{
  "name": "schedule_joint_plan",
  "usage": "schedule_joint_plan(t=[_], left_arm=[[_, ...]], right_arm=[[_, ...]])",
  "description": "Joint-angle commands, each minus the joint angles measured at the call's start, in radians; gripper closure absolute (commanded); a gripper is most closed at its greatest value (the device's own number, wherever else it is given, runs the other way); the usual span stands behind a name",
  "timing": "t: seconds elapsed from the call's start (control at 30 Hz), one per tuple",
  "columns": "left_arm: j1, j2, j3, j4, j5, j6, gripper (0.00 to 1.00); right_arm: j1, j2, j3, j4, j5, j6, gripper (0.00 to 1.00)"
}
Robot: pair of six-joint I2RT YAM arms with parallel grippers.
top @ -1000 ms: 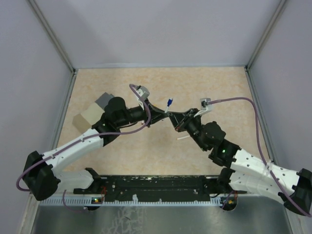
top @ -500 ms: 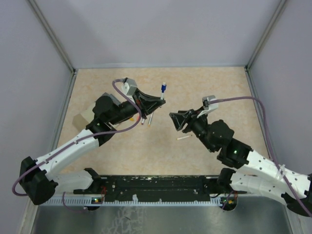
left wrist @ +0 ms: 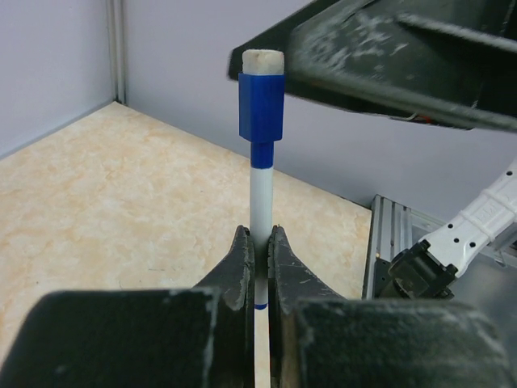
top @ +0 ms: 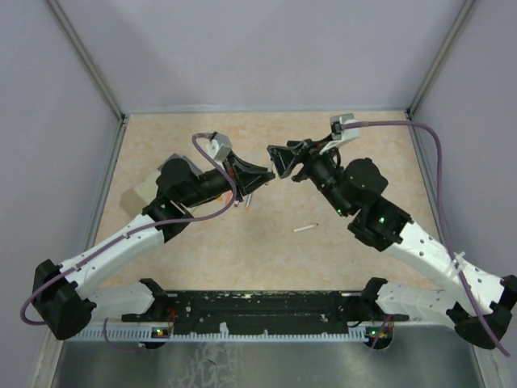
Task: Insert the pens into the pen caps
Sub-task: Press the pen cap onto the pen.
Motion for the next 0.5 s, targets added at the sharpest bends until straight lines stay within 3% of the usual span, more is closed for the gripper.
schedule_joint_plan(t=[0.0, 0.17, 0.47], left_arm=[[0.001, -0.004, -0.013, 0.003, 0.044, 0.003, 1.0], [0.001, -0.004, -0.02, 0.001, 0.053, -0.001, 1.0], [0.001, 0.009, 0.001, 0.001, 0.008, -0.009, 1.0]], right_arm=[[-0.014, 0.064, 0.089, 0.02, -0.052, -0.033, 0.4], [-0.02, 0.092, 0.093, 0.024, -0.079, -0.018, 0.5], [-0.022, 0.087, 0.049, 0.005, -0.115, 0.027, 1.0]])
